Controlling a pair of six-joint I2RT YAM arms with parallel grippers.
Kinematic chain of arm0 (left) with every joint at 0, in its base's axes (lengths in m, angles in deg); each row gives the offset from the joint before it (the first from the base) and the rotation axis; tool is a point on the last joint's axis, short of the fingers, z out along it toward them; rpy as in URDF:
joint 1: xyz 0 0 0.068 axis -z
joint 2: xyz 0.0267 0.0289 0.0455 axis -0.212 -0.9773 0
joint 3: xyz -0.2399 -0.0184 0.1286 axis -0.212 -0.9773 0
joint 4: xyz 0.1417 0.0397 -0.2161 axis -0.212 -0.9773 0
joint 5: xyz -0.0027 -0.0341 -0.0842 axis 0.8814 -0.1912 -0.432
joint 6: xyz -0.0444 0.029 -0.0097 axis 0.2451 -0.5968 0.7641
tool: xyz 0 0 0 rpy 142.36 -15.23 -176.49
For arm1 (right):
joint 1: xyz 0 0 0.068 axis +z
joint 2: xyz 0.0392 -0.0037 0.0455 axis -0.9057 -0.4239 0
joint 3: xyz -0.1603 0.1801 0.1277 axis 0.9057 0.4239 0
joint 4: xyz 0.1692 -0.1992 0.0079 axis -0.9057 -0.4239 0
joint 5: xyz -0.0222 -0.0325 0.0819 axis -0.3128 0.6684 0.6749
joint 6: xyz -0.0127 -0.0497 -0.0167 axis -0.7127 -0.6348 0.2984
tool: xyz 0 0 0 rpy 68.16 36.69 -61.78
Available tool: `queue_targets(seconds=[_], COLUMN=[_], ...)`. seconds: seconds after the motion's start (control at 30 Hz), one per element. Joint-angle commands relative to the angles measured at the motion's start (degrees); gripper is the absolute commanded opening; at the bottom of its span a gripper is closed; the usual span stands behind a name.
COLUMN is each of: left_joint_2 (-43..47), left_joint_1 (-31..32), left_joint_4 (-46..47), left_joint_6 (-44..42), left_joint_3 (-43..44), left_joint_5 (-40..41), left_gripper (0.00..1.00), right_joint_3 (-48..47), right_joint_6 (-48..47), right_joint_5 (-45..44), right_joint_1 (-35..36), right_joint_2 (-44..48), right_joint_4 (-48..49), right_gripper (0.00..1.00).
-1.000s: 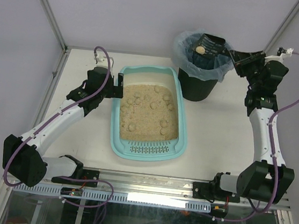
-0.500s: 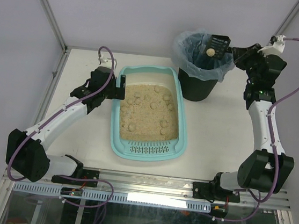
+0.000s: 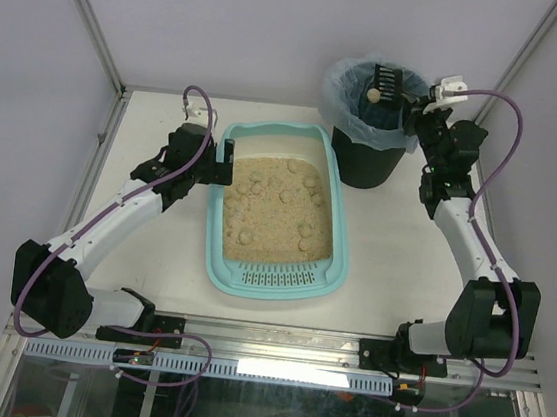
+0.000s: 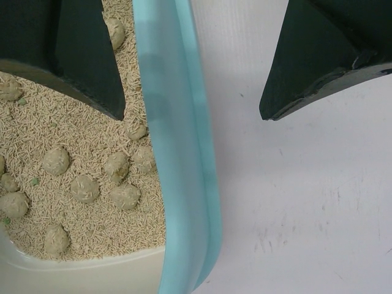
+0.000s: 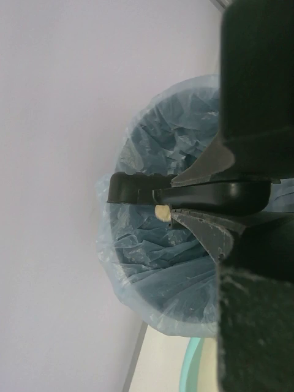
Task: Clean the litter box
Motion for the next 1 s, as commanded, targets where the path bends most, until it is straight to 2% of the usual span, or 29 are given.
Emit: queue_targets(seconds=[0.0,0.2,0.37,0.43,0.6,0.63,0.67,0.77,0.97], left_joint_2=[0.2,0.1,-0.1,-0.2,-0.1,-0.1,-0.1,-0.3,-0.6], left_joint_1=[-0.3,-0.4,-0.4,-0.4,-0.4,-0.3,-0.3,-0.4,-0.3], left_joint_4=[1.2,1.0,0.9,0.8,0.8,0.7,0.7,0.7,0.6], left_joint_6=[-1.2,-1.3,-1.3,-1.4,-1.4,-1.4,-1.5,-1.5,-1.3], left_joint_3=[2.6,2.7,2.8,2.8,2.8,2.8,2.8,2.8,2.9], left_joint_5=[-0.8,-0.6,-1.1,-1.2,-1.9,-2.0,-2.2,-2.8,-3.1], left_gripper=[0.98,0.98,0.98,0.98,0.97,0.97,0.97,0.96,0.94], right_joint_3=[0.7,1.1,0.5,-1.8,-5.6,-6.4,-7.6,-12.2,-11.5], right_joint_6=[-15.1,-18.0,-15.0,-12.3,-12.3,3.5,10.2,18.3,26.4], right_joint_5=[-3.4,-4.0,-4.2,-3.9,-3.9,-5.2,-4.5,3.1,5.2], right_joint_1=[2.0,2.7,2.9,3.0,3.1,3.1,3.2,3.6,7.0], right_joint_2=[3.8,4.9,7.0,8.7,14.4,15.4,16.1,16.5,19.1], right_joint_4=[10.0,10.0,9.8,6.1,-1.2,-3.4,-5.6,-15.5,-25.1], right_gripper=[0.0,0.0,0.0,0.0,0.0,0.0,0.0,0.0,0.0])
